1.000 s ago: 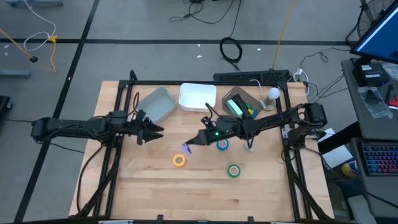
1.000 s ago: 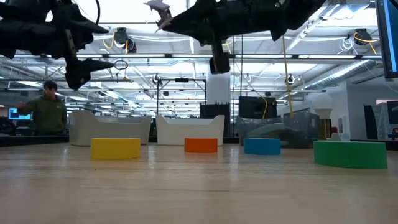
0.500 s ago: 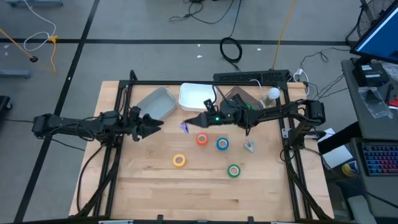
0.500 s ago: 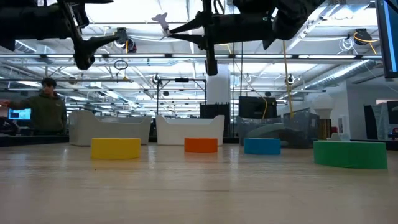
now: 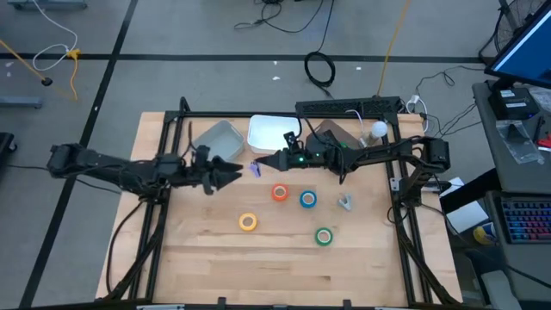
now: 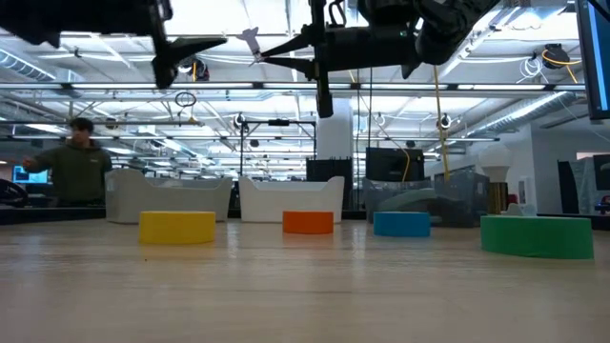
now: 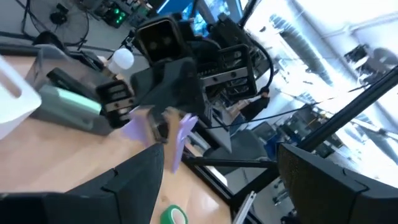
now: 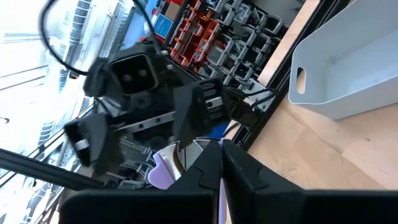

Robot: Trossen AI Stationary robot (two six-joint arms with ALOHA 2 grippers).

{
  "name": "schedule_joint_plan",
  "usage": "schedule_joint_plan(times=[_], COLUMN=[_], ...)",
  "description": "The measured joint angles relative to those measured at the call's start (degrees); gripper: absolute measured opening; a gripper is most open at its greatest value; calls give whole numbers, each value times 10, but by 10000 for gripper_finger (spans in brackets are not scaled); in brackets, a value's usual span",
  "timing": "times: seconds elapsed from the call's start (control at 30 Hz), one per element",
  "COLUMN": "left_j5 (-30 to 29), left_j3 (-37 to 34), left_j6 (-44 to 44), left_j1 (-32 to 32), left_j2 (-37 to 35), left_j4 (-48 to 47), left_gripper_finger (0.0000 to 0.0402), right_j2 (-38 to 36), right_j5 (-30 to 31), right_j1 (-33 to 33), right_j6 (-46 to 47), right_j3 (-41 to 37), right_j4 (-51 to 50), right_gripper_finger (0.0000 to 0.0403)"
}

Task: Pick and place Stapler, Stapler remover, tape
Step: Put the purple staple remover into the white bin

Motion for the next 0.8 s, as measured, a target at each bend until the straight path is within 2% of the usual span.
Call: schedule_joint_plan(times=[0.13,0.27,0.67,0.8], left_j5=[3,3,3,-1], left_j3=[39,49,49,49], left_j6=[24,22,10,19], left_j1=[1,1,-7,-7], left_j2=[44,65,66,66], left_j4=[0,-8,-17,-17], left_gripper_finger=[312,312,310,284], right_j2=[0,0,0,0], right_j5=[-12,-16,-30,-30], right_j1=[0,0,-1,-2], right_j6=[0,5,21,22], right_j3=[0,0,0,0], right_j4=[1,10,18,17], right_gripper_finger=[0,0,0,0])
